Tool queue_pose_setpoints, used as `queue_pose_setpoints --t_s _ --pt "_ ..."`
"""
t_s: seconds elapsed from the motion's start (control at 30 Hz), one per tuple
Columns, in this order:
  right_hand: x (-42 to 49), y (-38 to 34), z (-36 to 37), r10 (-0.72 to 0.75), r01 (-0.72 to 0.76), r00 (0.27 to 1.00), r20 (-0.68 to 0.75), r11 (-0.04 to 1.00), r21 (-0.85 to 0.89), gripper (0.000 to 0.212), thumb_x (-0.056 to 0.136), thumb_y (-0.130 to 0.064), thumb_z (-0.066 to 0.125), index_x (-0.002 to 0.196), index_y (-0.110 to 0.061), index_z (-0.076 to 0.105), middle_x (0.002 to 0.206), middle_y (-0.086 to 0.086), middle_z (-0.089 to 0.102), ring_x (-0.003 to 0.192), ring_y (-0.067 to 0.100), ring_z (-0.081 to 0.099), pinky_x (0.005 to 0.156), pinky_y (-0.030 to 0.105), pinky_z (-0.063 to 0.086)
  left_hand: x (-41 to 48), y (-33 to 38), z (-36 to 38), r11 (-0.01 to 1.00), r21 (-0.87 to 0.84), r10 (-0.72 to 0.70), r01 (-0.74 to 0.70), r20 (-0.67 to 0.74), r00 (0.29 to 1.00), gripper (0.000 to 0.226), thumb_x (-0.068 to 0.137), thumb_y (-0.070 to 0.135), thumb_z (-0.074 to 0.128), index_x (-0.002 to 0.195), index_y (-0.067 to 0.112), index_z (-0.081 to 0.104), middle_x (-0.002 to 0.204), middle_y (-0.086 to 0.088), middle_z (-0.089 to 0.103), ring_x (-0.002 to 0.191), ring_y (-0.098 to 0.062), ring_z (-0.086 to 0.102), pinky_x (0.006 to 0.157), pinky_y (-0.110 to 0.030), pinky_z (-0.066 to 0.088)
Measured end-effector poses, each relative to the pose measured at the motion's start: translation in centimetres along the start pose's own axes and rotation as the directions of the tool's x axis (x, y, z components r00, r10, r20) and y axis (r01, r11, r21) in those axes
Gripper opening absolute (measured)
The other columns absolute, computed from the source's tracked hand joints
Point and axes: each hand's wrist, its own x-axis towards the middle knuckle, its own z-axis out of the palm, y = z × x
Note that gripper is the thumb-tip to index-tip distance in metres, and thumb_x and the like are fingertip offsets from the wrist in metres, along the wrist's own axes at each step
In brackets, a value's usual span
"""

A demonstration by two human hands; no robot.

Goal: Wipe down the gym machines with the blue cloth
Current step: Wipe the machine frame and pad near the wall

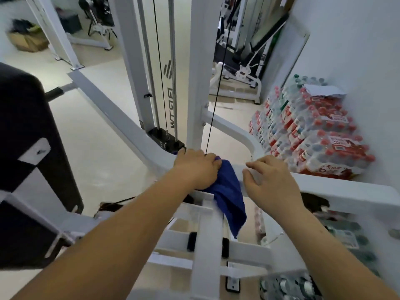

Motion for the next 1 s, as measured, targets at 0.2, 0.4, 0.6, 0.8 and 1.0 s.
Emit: queue_pose_setpoints --t_s 0.2,0.4,0.6,0.8,1.0 --pt "1.3 -1.6 1.8 -0.016 0.015 1.0 -0.001 0.966 -0.259 0.045 0.097 -0.055 0.037 0.095 -0.032 0.075 0.09 -0.007 0.059 0.081 0.018 0.05 0.064 0.03 0.042 -0.1 -4.2 -0.5 0.987 0.009 0.161 -0.161 0.064 0.985 0.055 0.108 0.05 0.015 0.161 0.035 0.019 0.157 -0.005 0.043 0.141 -0.031 0.039 0.122 -0.051 0.02" --pt "0.9 -2.1 2.1 0.018 -0.034 0.996 -0.086 0.982 -0.185 0.032 0.093 -0.047 0.058 0.081 -0.026 0.078 0.079 -0.005 0.057 0.075 0.022 0.052 0.06 0.034 0.051 -0.6 -11.1 -0.4 0.974 0.043 -0.223 0.222 0.025 0.975 0.058 0.106 0.049 0.013 0.159 0.029 0.024 0.17 -0.005 0.016 0.157 -0.033 0.0 0.124 -0.059 -0.005" --pt "1.0 -2.0 2.1 -0.002 -0.017 0.994 -0.112 0.985 -0.169 0.034 0.097 -0.045 0.054 0.081 -0.024 0.076 0.076 -0.006 0.051 0.074 0.019 0.049 0.059 0.031 0.044 -1.1 -1.9 -0.3 0.982 -0.054 0.186 -0.182 0.061 0.981 0.066 0.104 0.058 0.026 0.162 0.027 0.017 0.164 -0.007 0.031 0.152 -0.03 0.022 0.124 -0.053 0.009" --pt "0.6 -1.6 2.0 0.025 -0.033 0.998 -0.061 0.99 -0.14 0.028 0.099 -0.046 0.056 0.105 -0.03 0.078 0.091 -0.01 0.053 0.09 0.018 0.048 0.069 0.03 0.04 0.4 -11.4 -1.8 0.985 0.168 -0.034 0.029 0.025 0.999 0.043 0.109 0.04 0.016 0.121 0.033 0.056 0.137 -0.006 0.059 0.129 -0.033 0.047 0.114 -0.057 0.03" --pt "-0.2 -0.9 -0.4 0.108 -0.131 0.981 0.16 0.981 0.14 0.04 0.102 -0.042 0.054 0.137 -0.026 0.064 0.134 -0.01 0.06 0.126 0.013 0.05 0.105 0.03 0.041 -0.2 -2.3 0.6 0.98 0.019 0.2 -0.2 0.014 0.98 0.055 0.107 0.049 0.017 0.16 0.033 0.022 0.16 -0.002 0.04 0.146 -0.03 0.032 0.122 -0.055 0.015"
